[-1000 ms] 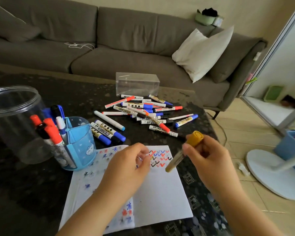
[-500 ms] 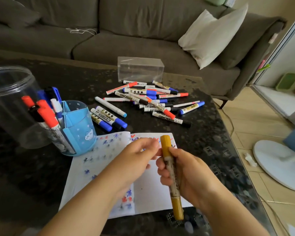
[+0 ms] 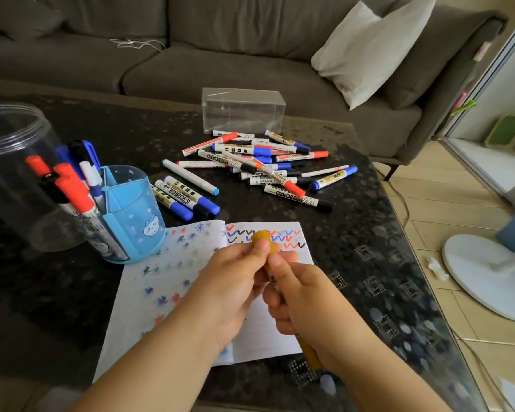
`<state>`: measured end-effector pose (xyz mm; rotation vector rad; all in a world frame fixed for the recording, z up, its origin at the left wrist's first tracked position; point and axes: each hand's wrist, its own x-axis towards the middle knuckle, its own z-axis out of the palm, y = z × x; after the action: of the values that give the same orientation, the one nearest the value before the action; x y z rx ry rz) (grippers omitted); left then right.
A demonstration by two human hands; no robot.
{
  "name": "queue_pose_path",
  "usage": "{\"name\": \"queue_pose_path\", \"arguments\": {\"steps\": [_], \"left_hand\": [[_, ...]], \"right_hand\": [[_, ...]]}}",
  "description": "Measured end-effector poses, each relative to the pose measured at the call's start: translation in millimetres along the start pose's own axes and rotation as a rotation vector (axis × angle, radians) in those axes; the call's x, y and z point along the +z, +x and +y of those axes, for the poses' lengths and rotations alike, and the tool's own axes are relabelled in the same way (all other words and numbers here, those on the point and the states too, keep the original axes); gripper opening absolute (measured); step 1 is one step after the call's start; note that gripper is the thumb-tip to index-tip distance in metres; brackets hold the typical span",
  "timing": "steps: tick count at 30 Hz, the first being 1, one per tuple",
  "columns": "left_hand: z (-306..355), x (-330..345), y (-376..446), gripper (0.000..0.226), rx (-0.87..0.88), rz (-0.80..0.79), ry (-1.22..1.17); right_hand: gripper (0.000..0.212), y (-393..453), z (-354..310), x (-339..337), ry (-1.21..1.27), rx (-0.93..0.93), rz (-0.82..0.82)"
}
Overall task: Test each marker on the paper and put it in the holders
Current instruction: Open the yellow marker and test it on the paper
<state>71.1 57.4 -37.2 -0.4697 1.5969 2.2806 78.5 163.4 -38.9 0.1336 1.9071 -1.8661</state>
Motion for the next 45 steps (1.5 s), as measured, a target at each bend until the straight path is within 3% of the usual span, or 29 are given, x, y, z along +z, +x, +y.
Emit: {"name": "queue_pose_path", "arguments": {"steps": [4,6,9,14,16,19,24,26,28,30,33,38,45], "left_hand": [[0.1,-4.0,9.2,0.023,0.006,0.144,-0.034],[6.5,-11.0,14.4,0.02,0.048,0.219,-0.12],[17.6,-21.4,15.3,0.016,0.135,0.255,-0.182],[12.5,-29.5,12.6,0.014,0.168,0.331,0.173],[10.3,-30.0,11.7,0.015,0.195,0.353,0.296],[7.6,-30.0,11.3,0.016,0.232,0.322,0.405],[3.6,-28.9,12.7,0.012,0.262,0.239,0.582],[1.8,-28.7,13.4,0.009,0.272,0.218,0.632],[-1.0,-28.1,14.4,0.007,0.291,0.184,0.683],[-3.9,-27.5,15.3,0.006,0.323,0.169,0.756],[-8.4,-26.5,16.1,0.012,0.364,0.148,0.87],[-14.4,-23.0,14.6,0.014,0.422,0.104,1.093],[-21.1,-18.9,16.1,0.011,0.463,0.088,1.199]], "right_hand": [[0.036,3.7,12.8,-0.5,-0.581,-0.197,0.099],[0.04,2.7,21.3,-0.1,-0.673,-0.211,0.099],[0.038,-1.7,19.0,-5.4,-0.523,-0.154,0.091],[0.024,-3.7,1.3,-25.9,-0.199,-0.118,0.109],[0.029,-1.8,-2.6,-32.1,-0.114,-0.15,0.132],[0.025,1.7,-8.9,-39.4,-0.038,-0.175,0.146],[0.03,13.3,-10.8,-52.0,0.41,-0.109,0.122],[0.027,19.1,-9.4,-55.4,0.466,-0.116,0.115],[0.022,24.7,-6.4,-57.0,0.358,-0.132,0.155],[0.011,28.4,-1.8,-58.9,0.081,-0.179,0.253],[0.019,31.5,5.6,-61.8,-0.197,-0.271,0.416],[0.009,39.6,16.0,-63.9,-0.373,-0.325,0.512],[0.015,45.6,21.0,-66.7,-0.422,-0.296,0.538]]}}
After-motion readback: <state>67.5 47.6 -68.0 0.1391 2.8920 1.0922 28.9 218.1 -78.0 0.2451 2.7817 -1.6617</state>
